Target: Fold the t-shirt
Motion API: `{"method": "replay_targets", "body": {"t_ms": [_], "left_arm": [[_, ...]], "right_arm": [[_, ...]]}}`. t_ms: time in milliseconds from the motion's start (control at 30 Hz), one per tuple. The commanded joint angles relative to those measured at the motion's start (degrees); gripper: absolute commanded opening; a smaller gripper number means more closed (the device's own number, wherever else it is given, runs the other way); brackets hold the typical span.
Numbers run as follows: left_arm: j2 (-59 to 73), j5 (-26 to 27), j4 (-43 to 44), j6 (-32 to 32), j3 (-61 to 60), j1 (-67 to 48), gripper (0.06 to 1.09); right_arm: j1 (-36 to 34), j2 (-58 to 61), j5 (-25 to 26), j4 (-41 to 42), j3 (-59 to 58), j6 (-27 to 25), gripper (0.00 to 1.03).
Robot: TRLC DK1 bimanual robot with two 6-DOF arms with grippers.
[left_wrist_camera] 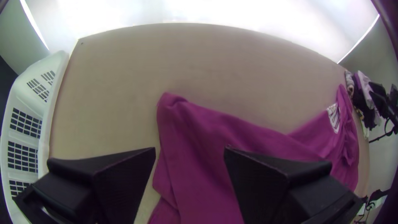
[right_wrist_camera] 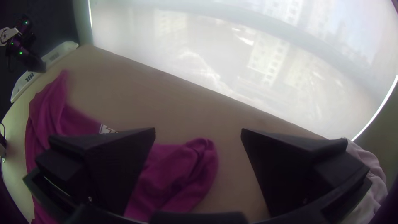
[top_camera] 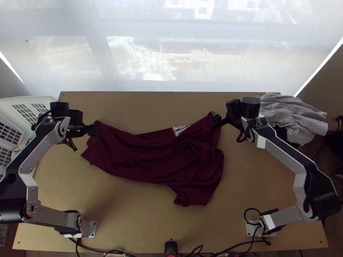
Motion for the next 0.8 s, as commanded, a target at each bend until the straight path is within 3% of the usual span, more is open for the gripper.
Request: {"method": "replay_targets", "body": {"t_ms": [0,100,233,767], "left_arm": [[-5.6,0.1,-14.4,2.5,-2.3,0.2,0.89],[-8.0,0.3,-20.3,3.0,-3.7,-0.3,0.87],[-10.4,0.4,-23.8,3.0,-5.8,-1.2,0.74],[-11.0,-1.7,-16.5,3.2,-15.8,-1.7,0.74]], "right_arm": [[0.2,-4.8,0.8,-0.3,-1.9,2.0,0.98],[0.9,-7.4,1.1,-1.3,-3.0,2.4,0.98],[2.4,-10.8,2.2,-3.1,-4.0,3.2,0.98],[7.6,-20.2,2.7,-10.9,-6.4,2.5,0.98]]}}
